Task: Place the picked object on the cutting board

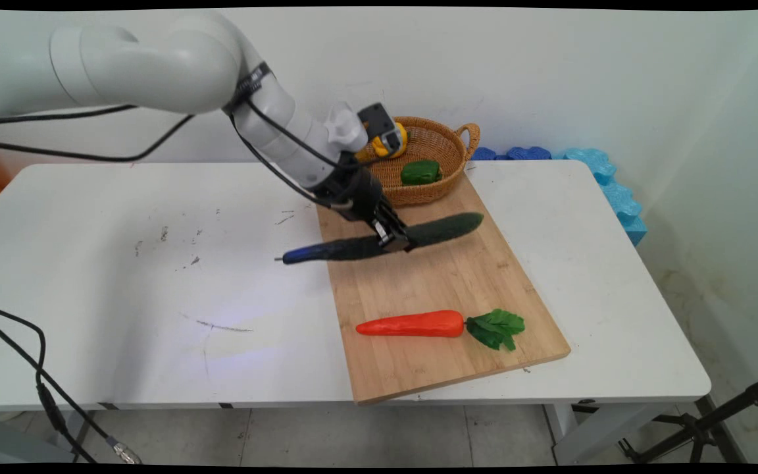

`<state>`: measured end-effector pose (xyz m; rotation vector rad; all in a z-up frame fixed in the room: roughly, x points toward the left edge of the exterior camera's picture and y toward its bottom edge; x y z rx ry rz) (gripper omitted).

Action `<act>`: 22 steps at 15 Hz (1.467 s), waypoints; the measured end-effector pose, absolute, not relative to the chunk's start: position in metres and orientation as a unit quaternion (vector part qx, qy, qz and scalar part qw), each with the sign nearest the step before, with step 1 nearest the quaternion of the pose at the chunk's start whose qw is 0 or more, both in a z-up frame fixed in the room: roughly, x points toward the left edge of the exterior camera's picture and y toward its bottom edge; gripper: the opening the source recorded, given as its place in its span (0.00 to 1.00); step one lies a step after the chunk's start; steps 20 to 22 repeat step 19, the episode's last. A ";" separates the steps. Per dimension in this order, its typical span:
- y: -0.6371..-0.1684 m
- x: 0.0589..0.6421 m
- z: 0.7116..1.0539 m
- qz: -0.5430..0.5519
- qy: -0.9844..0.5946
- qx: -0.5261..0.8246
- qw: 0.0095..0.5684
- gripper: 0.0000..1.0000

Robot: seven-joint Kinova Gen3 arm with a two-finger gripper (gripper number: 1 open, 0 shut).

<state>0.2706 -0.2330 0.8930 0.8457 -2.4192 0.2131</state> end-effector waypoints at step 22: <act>-0.237 0.248 0.802 0.021 -0.901 0.311 0.302 1.00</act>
